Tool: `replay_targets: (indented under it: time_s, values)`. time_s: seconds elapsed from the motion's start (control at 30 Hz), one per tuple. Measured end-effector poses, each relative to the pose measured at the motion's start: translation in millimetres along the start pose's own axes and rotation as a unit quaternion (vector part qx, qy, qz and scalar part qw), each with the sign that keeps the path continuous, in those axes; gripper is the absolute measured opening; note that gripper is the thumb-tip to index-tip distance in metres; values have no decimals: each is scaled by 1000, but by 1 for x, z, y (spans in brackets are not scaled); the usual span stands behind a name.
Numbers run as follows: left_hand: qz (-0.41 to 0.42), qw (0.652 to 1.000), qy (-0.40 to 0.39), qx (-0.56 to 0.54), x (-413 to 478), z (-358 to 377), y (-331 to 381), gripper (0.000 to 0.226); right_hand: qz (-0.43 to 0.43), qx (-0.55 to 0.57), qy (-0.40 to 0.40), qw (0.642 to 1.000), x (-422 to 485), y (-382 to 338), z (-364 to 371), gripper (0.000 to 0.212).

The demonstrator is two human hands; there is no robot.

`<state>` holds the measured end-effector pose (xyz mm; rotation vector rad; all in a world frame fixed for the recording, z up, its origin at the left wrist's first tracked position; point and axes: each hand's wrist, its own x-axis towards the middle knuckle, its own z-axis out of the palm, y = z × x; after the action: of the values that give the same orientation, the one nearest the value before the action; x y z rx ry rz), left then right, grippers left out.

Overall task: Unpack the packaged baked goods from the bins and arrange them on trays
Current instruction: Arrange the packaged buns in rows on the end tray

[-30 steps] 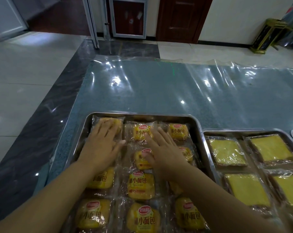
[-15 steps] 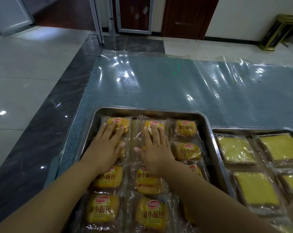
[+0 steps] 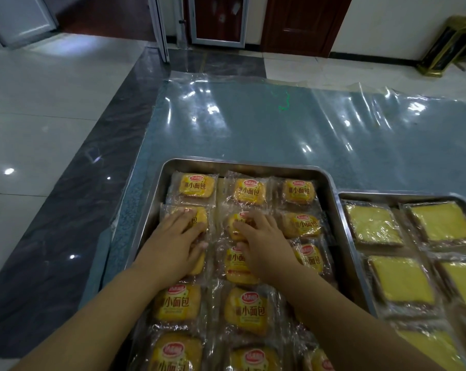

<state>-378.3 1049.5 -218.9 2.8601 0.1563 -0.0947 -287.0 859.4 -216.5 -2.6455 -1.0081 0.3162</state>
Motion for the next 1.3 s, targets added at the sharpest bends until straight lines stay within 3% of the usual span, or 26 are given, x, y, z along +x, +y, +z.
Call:
replay_targets:
  time_s: [0.13,0.3,0.47,0.63,0.97,1.17,1.3]
  values:
    - [-3,1000,-14,-4,-2,-6,4,53,9,8,-4,1000,-3,-5,-8,47]
    - [0,995,55,-78,-32,-12,15,43,23,25,29,999,-45,-20,-9,46]
    - [15,992,116,-48,-82,-8,27,30,24,18,24,999,-95,-39,7,44]
    - [18,997,59,-54,-117,7,34,38,68,32,6,997,-120,-52,22,42]
    - [-1,999,-17,-44,-125,20,29,34,49,51,0,997,-136,-56,15,46]
    - [22,998,-1,-61,-145,14,36,42,-33,15,38,999,-184,-61,15,51]
    - [55,995,-7,-85,-178,14,42,48,-75,-22,-27,997,-213,-56,27,64]
